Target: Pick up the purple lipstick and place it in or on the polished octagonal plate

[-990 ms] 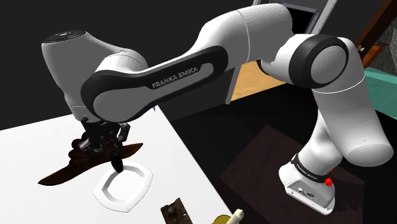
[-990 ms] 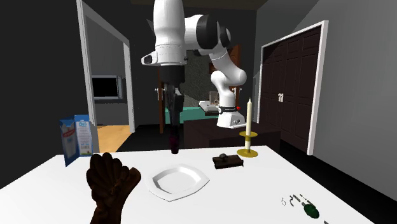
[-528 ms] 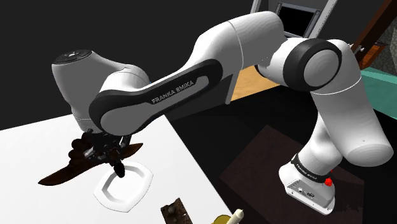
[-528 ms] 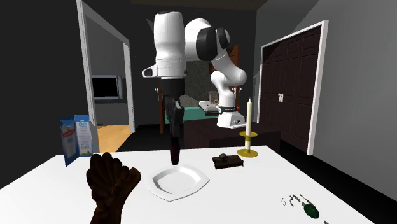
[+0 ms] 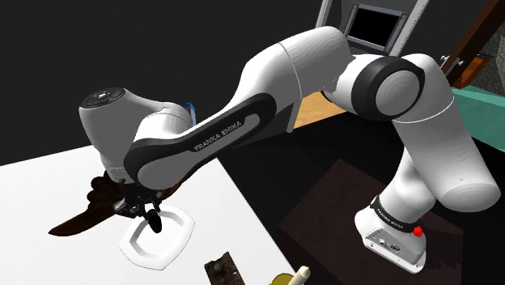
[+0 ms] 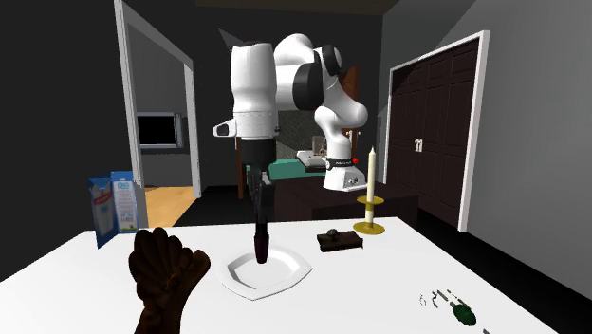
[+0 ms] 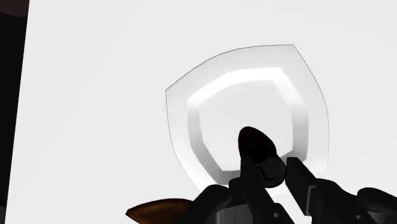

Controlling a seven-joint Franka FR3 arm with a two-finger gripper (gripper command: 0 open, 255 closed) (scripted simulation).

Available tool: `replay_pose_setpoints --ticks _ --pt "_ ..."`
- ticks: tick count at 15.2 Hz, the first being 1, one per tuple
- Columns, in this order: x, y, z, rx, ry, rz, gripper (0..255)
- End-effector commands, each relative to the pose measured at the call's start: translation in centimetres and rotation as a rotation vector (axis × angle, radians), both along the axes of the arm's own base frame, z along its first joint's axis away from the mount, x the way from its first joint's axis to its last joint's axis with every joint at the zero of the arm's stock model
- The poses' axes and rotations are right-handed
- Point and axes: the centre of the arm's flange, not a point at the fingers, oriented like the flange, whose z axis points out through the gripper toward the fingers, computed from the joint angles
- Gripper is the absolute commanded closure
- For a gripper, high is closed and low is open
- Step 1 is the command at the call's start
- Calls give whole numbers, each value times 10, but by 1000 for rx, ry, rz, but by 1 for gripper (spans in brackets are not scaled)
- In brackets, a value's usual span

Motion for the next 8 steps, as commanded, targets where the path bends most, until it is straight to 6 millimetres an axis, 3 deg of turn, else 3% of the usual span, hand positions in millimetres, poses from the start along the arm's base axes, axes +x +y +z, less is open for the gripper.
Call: replay_pose_setpoints --ticks 1,8 --pt "0 1 -11 0 0 0 255" --pt "0 1 -16 0 0 0 255"
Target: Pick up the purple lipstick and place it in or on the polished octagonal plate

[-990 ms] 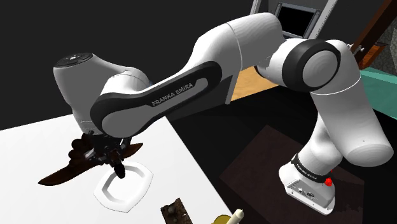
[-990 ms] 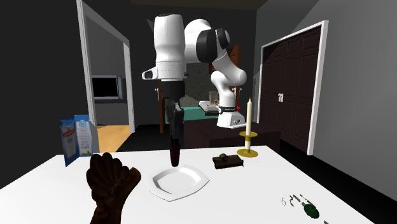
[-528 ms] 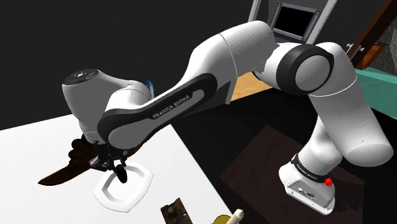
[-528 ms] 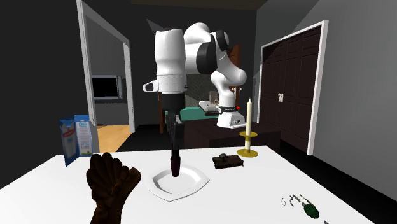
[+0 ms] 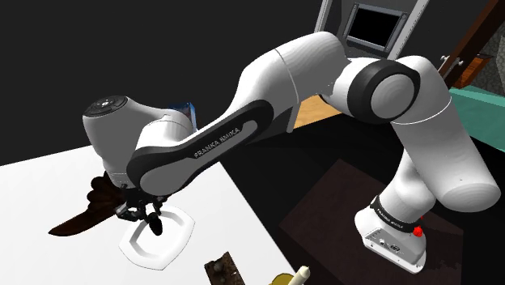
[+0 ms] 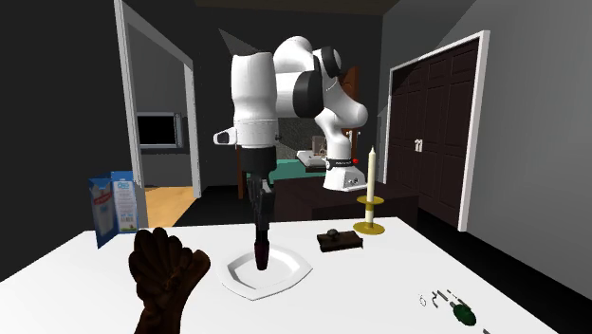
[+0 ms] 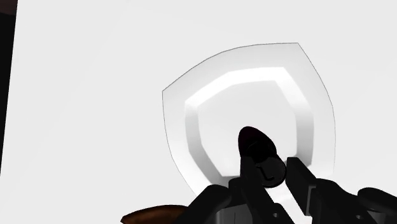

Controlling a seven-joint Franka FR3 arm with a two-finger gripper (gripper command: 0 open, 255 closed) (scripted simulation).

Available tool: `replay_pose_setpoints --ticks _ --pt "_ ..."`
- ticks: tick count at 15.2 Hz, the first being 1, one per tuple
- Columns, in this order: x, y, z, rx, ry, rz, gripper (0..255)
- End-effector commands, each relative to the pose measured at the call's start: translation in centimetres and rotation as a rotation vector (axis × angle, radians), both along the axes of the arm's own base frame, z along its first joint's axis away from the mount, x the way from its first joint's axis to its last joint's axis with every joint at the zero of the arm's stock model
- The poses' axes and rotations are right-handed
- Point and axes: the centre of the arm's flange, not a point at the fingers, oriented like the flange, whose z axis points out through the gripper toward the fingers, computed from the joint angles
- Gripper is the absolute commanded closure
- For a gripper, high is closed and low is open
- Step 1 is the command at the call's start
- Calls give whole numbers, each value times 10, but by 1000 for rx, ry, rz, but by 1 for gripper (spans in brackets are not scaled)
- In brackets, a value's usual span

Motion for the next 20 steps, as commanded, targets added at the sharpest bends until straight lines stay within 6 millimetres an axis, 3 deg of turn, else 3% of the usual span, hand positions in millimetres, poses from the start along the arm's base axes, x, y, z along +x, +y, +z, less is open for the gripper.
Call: replay_pose_setpoints --ticks 1,2,3,8,12,20 --pt "0 0 0 0 0 0 255" --pt "0 0 0 0 0 0 255" --pt "0 0 0 0 0 0 0" --pt "0 0 0 0 0 0 0" --pt "2 0 50 0 0 0 0" --pt "2 1 50 0 0 0 0"
